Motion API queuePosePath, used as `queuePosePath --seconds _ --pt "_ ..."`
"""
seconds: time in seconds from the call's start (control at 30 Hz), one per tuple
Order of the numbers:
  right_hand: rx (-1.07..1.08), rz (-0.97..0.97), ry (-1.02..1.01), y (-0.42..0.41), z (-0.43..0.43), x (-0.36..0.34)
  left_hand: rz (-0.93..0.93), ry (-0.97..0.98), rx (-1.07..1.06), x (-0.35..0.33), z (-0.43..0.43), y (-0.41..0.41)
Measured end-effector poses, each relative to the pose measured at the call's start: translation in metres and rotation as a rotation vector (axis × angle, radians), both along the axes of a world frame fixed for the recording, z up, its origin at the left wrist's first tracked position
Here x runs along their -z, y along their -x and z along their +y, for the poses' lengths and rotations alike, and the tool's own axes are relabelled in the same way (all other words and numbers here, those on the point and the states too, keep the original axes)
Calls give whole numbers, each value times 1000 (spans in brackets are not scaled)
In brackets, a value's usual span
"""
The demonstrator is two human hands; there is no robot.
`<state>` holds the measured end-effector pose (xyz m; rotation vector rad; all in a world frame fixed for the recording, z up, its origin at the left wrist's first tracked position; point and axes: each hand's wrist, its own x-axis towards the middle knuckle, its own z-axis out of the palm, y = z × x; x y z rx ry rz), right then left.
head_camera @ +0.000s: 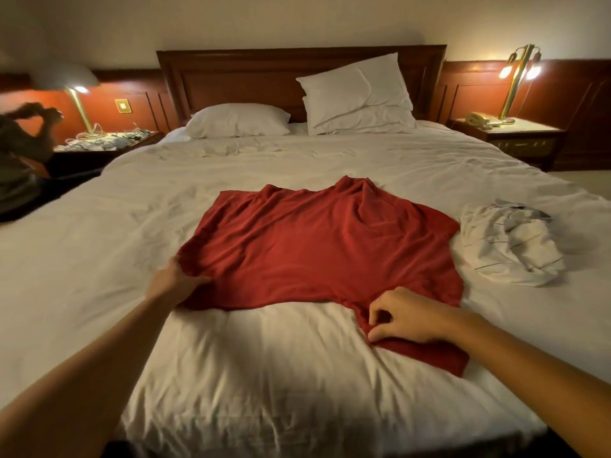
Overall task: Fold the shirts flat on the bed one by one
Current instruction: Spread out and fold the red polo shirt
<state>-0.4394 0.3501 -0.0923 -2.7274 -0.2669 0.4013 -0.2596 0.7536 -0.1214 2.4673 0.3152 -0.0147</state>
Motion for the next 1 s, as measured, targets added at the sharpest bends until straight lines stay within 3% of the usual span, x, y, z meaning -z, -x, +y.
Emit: queuePosePath --seconds 0.07,0.1,0.2,0.27,0.33,0.43,0.5,0.57,0.6,0.67,0.73,0.8,0.87,1.0 --pt "54 164 -192 -12 1 -14 53 280 -70 -11 -2 -2" --pt "103 157 -253 -20 4 -19 102 392 -104 -18 -3 -4" --pt "220 -131 -288 -45 13 -15 170 600 -155 -28 -3 -10" --pt "231 -190 -253 -58 22 -3 117 649 -121 -32 3 -14" --pt "222 -121 -194 -68 32 13 45 444 10 -35 18 -12" --pt "270 -35 -123 -82 41 36 -52 -505 267 -45 48 -14" --pt "281 -12 -54 -90 43 44 109 -811 345 -52 55 -13" --pt "268 10 16 -99 46 48 388 -981 374 -50 55 -16" --pt "258 24 48 -104 47 51 487 -1019 336 -44 53 -18" --pt "246 49 96 -112 50 55 506 -1018 222 -38 44 -19" --pt "240 58 120 -123 52 59 348 -940 249 -31 28 -24" --pt "234 47 135 -133 55 66 151 -700 373 -17 9 -35" --pt "238 12 160 -146 56 75 106 -528 479 7 -10 -43" --pt "270 -124 211 -177 54 89 26 -476 433 56 -21 -64"
